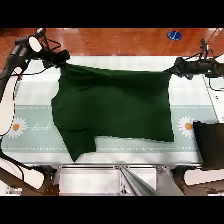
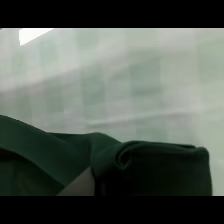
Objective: Fold the shirts.
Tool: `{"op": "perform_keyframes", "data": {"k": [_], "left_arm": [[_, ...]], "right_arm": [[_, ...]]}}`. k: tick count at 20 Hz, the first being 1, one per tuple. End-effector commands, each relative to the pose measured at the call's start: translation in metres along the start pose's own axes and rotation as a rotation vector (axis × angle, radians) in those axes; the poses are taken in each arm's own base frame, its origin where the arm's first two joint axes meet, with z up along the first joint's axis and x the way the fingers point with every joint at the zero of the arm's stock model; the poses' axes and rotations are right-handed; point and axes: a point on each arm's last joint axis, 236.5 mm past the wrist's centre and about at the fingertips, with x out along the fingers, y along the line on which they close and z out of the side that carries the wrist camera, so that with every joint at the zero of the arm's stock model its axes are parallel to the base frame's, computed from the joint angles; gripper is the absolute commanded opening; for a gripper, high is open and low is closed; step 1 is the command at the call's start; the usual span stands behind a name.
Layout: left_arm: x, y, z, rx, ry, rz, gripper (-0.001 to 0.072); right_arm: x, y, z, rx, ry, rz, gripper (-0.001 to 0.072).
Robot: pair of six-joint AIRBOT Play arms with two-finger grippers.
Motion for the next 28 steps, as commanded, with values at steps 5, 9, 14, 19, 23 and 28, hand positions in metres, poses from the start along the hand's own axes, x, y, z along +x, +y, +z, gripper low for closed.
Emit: {"op": "perform_keyframes", "data": {"k": [5, 9, 14, 19, 23, 28], "left_arm": [[-0.023, 0.034, -0.096, 0.201, 0.469, -0.085, 0.0016], [-0.007, 0.047, -0.146, 0.185, 0.608, -0.082, 0.0016], [-0.006, 0.053, -0.165, 0.100, 0.672, -0.052, 0.0504], [-0.054, 0.061, -0.158, 0.072, 0.633, -0.051, 0.0510], [-0.100, 0.122, -0.194, -0.097, 0.489, -0.021, 0.0510], [-0.118, 0.136, -0.293, -0.453, 0.408, -0.193, 0.0510]], "right_arm": [[-0.042, -0.049, -0.086, -0.061, 0.389, -0.125, 0.0027], [-0.015, -0.065, -0.145, 0.014, 0.497, -0.126, 0.0027], [-0.001, -0.070, -0.153, 0.101, 0.460, -0.142, 0.0407], [-0.072, -0.057, -0.127, 0.011, 0.339, -0.239, 0.0407], [-0.124, -0.061, -0.147, 0.110, 0.132, -0.278, 0.0407], [-0.092, 0.001, -0.226, 0.127, 0.023, -0.010, 0.0407]]}}
